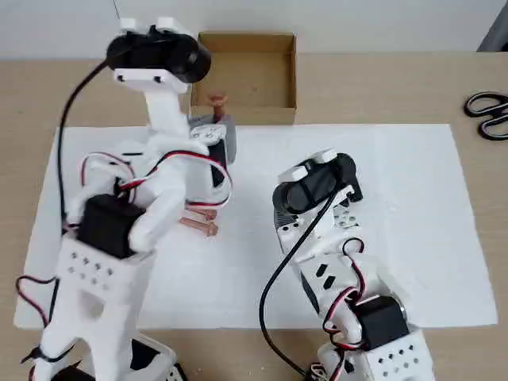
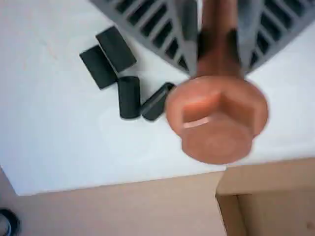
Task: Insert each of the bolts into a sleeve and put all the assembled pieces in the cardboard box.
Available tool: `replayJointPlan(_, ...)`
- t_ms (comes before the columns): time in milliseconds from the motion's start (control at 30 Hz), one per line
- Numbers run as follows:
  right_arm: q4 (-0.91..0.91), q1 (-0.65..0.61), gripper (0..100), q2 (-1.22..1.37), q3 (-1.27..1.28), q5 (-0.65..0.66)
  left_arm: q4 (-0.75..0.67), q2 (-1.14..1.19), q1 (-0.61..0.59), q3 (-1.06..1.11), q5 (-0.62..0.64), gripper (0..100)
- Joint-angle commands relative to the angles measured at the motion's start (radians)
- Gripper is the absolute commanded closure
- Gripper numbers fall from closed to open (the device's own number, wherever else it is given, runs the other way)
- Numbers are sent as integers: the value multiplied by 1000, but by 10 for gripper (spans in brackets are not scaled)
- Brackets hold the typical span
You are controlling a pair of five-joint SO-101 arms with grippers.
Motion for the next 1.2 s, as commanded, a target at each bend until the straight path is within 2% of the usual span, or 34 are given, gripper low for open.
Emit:
replayJointPlan(0,-25,-5,995,4,-3,-74,-195,-32,11,96,9,994)
replayJointPlan(100,-25,-5,995,4,-3,-81,-299,-34,40,182,9,994)
replayJointPlan(333,-54,-7,995,1,15,-83,-376,-34,126,288,12,994)
replayJointPlan(600,-242,-25,995,-4,161,-84,-377,-35,141,291,55,994)
replayJointPlan(1167,-243,-25,995,-4,161,-84,-315,-35,146,294,94,994)
